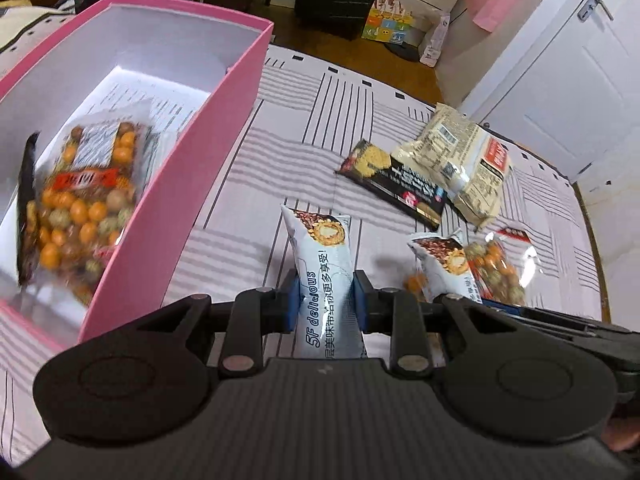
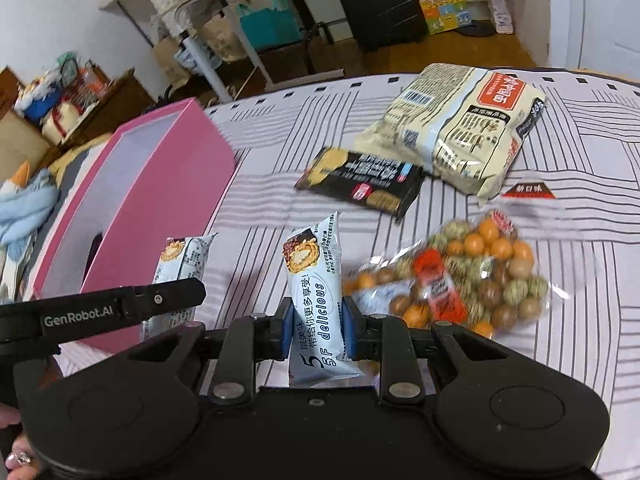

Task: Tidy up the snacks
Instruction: 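Carry both white bars into the pink box and open both grippers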

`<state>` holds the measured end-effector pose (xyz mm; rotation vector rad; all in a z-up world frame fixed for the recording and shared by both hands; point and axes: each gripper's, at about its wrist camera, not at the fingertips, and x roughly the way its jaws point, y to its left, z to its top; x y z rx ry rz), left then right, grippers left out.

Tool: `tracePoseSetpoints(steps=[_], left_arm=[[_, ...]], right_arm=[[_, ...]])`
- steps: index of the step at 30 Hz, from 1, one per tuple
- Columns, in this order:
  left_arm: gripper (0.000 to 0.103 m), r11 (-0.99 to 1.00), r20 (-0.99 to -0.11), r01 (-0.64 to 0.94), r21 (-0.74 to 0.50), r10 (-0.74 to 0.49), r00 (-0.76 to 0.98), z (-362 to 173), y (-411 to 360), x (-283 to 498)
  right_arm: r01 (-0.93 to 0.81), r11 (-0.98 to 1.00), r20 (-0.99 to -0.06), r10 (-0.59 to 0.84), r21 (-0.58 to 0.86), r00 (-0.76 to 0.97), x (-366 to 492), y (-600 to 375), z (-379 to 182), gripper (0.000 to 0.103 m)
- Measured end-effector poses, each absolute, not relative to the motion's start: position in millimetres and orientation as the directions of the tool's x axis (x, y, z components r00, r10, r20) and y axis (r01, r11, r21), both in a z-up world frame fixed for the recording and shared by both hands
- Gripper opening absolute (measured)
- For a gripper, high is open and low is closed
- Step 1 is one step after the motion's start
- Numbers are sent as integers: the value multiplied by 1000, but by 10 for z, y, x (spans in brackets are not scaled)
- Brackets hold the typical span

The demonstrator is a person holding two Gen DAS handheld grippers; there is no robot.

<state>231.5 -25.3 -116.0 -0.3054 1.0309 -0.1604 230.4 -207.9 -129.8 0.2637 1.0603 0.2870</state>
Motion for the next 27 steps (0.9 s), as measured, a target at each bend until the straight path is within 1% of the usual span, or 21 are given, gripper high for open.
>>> tracePoseSetpoints(steps=[13,27], left_arm=[[26,942,-825,13,-335,-300,479,-875,-152,1725],[26,937,-761,52,-344,-311,570,-270,341,1098]], right_arm=[[-174,923,-827,384,343,410,1756,-1925,-959,29],[-306,897,-792,430,319,434,1235,-1526,-446,29]])
